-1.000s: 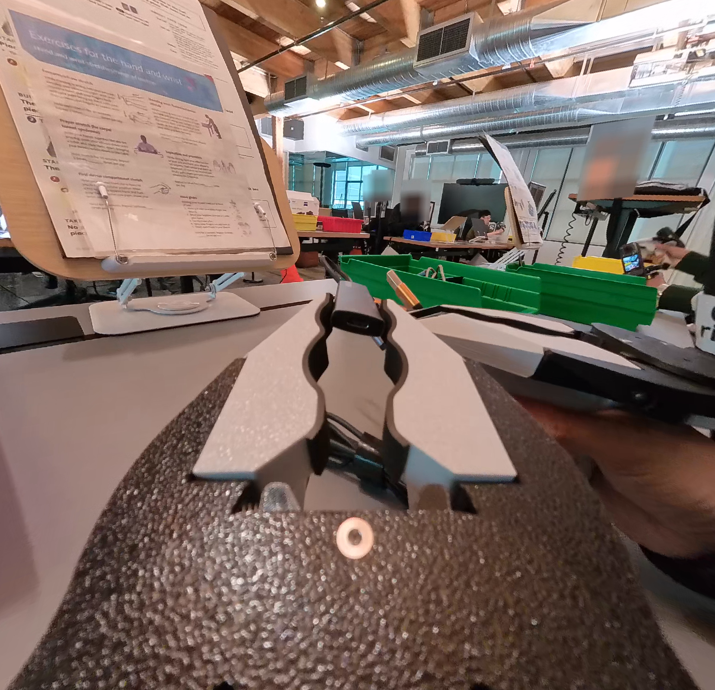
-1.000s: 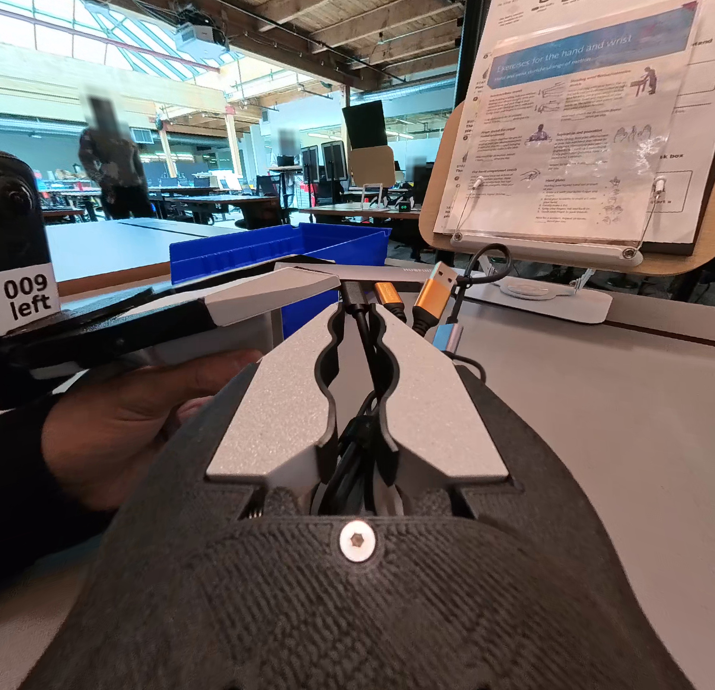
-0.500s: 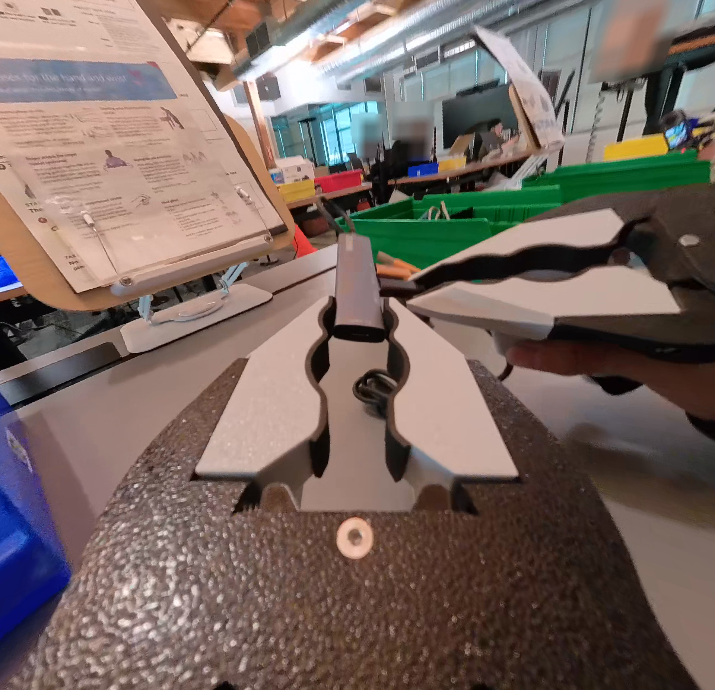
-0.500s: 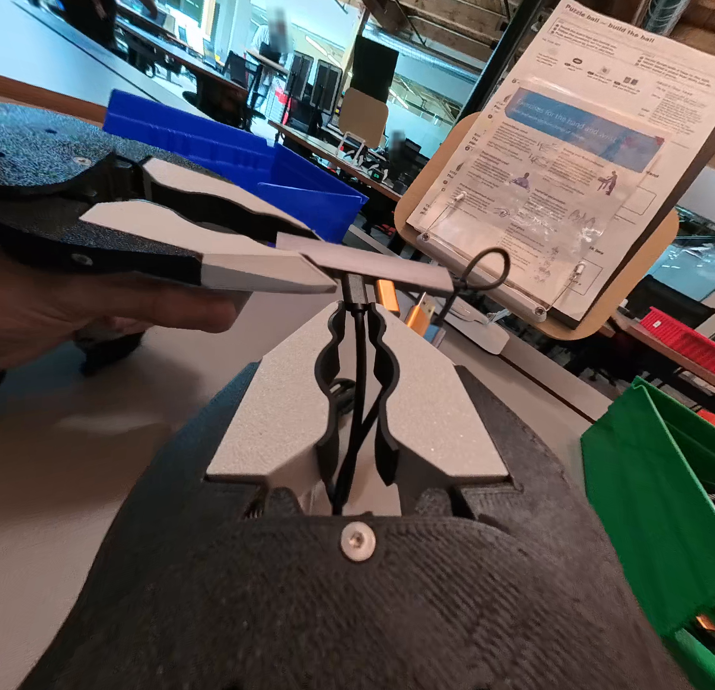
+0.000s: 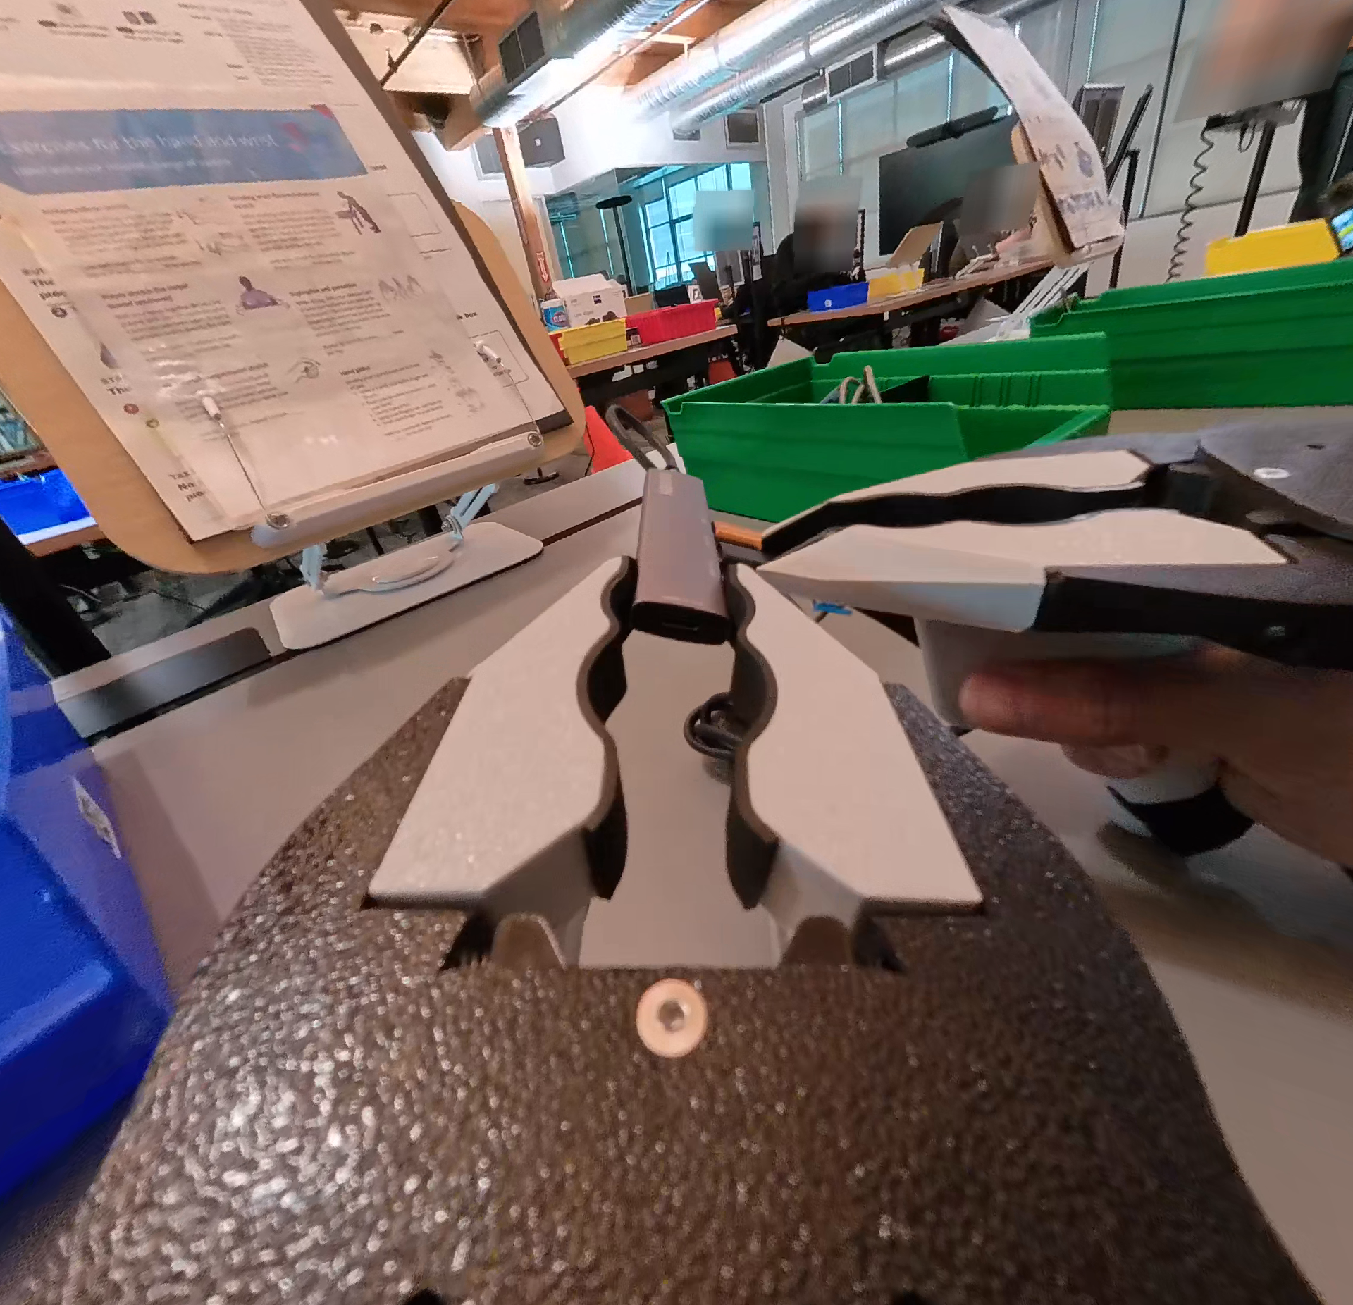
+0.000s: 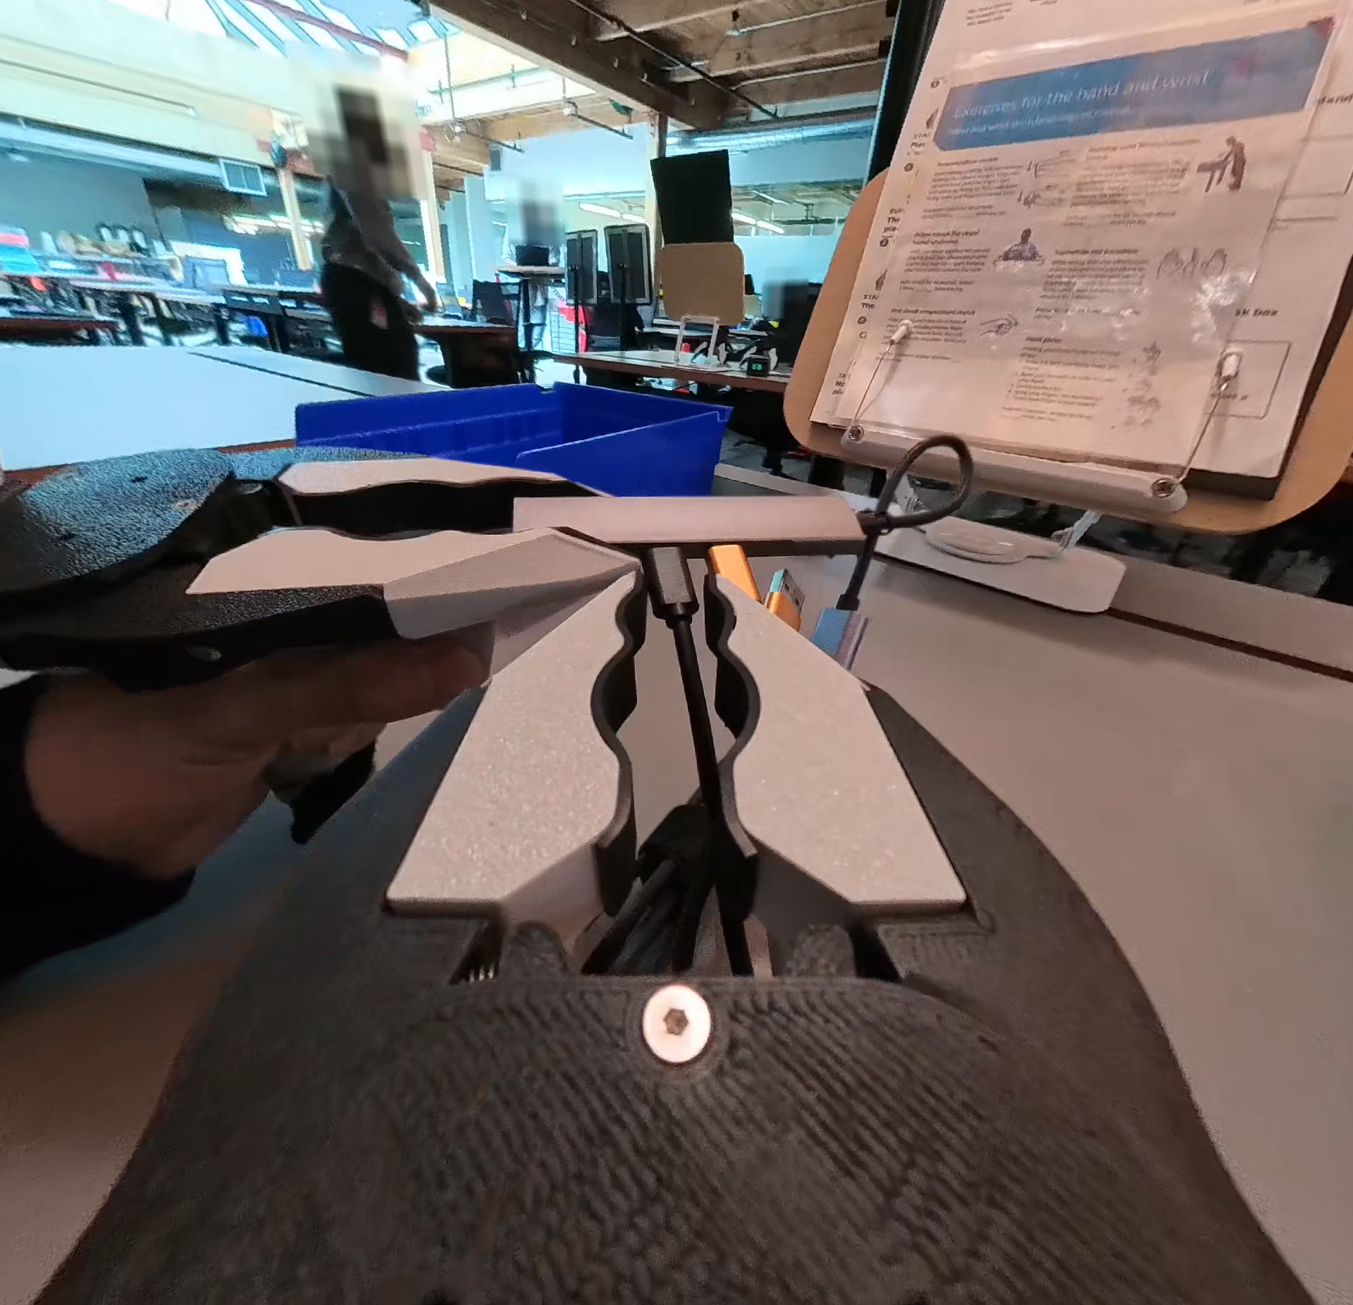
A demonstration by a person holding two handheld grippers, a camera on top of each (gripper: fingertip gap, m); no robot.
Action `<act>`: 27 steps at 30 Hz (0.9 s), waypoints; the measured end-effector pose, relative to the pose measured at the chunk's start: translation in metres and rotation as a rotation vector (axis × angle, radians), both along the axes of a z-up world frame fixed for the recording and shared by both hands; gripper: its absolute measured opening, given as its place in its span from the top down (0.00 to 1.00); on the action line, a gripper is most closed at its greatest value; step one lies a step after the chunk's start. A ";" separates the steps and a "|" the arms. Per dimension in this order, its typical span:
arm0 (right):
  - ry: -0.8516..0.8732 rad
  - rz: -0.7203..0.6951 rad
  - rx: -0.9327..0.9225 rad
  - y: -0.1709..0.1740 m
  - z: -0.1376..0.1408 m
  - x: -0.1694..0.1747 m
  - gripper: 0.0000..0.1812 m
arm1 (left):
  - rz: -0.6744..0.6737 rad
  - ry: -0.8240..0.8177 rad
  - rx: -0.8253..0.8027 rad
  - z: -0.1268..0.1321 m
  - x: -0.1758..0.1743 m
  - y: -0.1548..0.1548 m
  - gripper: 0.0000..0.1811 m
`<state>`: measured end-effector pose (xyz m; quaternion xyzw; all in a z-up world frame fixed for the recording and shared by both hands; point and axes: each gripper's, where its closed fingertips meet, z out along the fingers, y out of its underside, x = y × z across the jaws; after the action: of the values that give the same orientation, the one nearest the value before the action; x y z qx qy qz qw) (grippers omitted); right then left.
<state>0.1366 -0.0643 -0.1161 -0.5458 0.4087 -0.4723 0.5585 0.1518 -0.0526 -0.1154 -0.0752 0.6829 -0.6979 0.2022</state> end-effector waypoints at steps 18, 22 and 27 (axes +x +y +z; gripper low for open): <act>0.035 -0.051 -0.320 -0.001 -0.008 -0.002 0.94 | -0.010 -0.082 0.022 -0.002 -0.002 -0.003 0.86; 0.030 -0.077 -0.460 -0.004 -0.010 -0.006 0.94 | -0.026 -0.119 0.064 -0.006 -0.007 -0.006 0.88; 0.034 -0.068 -0.603 -0.006 -0.016 -0.008 0.94 | -0.055 -0.112 0.102 -0.013 -0.010 -0.010 0.88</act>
<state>0.1285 -0.0707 -0.1323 -0.6806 0.2776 -0.5818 0.3482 0.1417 -0.0627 -0.1280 -0.0070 0.7072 -0.6704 0.2246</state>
